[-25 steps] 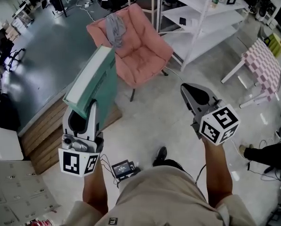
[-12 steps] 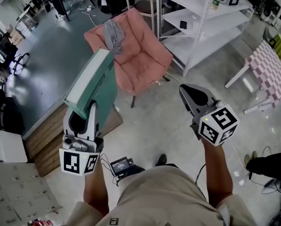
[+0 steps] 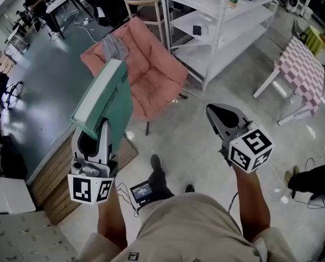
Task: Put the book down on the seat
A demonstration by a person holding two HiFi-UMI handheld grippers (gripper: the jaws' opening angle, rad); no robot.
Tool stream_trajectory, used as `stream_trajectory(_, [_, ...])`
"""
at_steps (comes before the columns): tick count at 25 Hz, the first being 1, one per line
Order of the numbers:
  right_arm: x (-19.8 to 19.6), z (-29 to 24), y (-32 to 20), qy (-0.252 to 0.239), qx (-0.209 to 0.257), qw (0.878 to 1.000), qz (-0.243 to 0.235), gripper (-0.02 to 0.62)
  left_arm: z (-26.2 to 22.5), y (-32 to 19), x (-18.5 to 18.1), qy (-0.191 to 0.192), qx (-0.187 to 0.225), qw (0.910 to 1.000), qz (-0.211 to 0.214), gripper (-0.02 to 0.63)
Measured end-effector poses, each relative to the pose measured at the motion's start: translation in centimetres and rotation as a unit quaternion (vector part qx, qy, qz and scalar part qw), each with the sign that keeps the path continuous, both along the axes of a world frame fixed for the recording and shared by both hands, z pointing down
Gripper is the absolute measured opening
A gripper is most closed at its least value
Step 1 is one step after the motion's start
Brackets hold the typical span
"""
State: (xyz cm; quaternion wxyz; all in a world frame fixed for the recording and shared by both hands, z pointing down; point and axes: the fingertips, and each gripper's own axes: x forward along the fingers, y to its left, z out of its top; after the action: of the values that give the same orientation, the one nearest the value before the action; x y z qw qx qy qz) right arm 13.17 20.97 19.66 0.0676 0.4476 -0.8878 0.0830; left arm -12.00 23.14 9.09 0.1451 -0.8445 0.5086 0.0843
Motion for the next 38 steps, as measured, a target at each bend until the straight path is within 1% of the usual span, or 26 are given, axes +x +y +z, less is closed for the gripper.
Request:
stream_trajectory(6, [0.8,0.0,-5.6,0.015,0.002,0.998,0.063,-0.008,0.0,-9.1,-0.3,0.011,0.009,0.9983,0.056,0.146])
stream_trajectory(10, [-0.5,0.1,-10.0,0.021,-0.001,0.996,0.085,-0.008,-0.3,-15.0,-1.2,0.018,0.013,0.9961,0.086,0.146])
stream_trajectory(15, [-2.1,0.1,-14.5,0.018,-0.004,0.994,0.105,-0.008,-0.3,-20.7,-2.5,0.014,0.005,0.9943,0.106,0.146])
stream_trajectory(20, [-3.2,-0.3,-17.1,0.021,-0.010,0.992,0.123,-0.008,-0.5,-24.5,-3.5,0.014,0.000,0.9924,0.123,0.146])
stream_trajectory(30, [-4.9,-0.8,-20.2,0.033,-0.009,0.988,0.154,-0.008,-0.5,-29.3,-5.9,0.026,0.002,0.9890,0.146,0.146])
stream_trajectory(38, [-7.7,-1.7,-23.6,0.046,-0.004,0.986,0.163,-0.008,-0.2,-33.4,-8.6,0.042,0.001,0.9867,0.157,0.145])
